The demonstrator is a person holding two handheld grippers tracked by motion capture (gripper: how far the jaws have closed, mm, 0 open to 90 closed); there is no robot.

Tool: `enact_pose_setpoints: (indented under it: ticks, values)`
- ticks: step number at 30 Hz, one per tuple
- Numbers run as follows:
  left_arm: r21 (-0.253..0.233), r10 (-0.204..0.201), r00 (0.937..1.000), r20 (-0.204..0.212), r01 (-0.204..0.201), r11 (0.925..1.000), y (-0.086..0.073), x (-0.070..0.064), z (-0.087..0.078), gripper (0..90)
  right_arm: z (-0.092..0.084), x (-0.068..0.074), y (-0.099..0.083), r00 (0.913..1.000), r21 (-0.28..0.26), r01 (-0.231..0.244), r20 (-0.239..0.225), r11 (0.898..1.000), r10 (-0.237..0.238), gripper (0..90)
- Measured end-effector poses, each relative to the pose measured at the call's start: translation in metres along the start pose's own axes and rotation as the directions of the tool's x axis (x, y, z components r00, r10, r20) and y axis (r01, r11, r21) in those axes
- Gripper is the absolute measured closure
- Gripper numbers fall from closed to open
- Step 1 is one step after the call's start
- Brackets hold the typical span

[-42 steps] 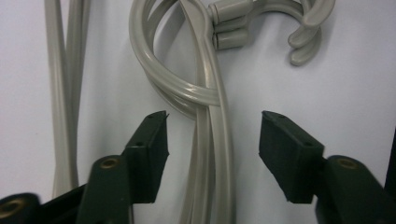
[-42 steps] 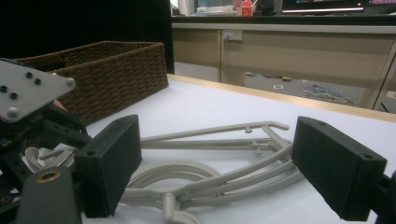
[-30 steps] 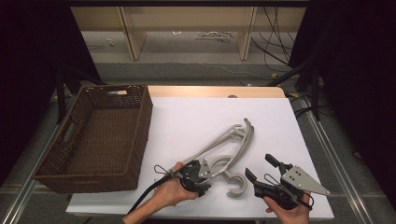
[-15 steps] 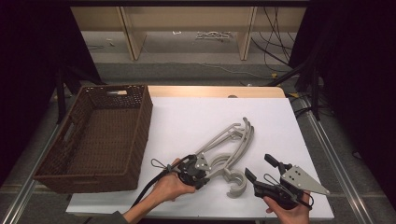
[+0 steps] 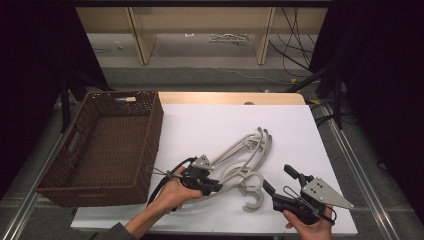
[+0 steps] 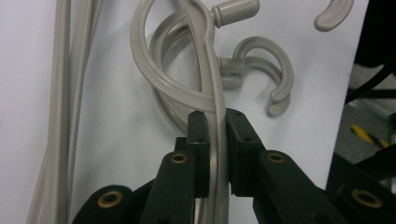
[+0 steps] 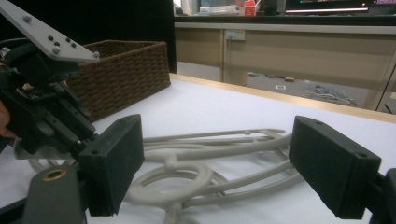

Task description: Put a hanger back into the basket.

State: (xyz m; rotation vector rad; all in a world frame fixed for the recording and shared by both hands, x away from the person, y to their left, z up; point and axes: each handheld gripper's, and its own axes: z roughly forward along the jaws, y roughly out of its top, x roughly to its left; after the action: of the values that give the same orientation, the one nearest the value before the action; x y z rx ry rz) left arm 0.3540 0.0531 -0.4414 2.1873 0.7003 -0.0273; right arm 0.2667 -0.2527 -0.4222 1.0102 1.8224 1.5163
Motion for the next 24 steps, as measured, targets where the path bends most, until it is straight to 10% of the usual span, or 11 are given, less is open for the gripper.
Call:
enact_pose_setpoints:
  ticks: [18,24]
  values:
    - [-0.171,-0.117,0.9917,0.052,0.124,0.9774,0.013,0.018,-0.045,81.4,0.000,0.000,-0.001,1.0000,-0.006,-0.001,-0.005,1.000,0.001,19.1]
    - [-0.257,-0.169,0.9809,0.096,0.189,0.9476,0.024,0.016,-0.073,81.4,0.000,0.000,-0.001,1.0000,0.000,-0.009,-0.002,1.000,0.009,19.1]
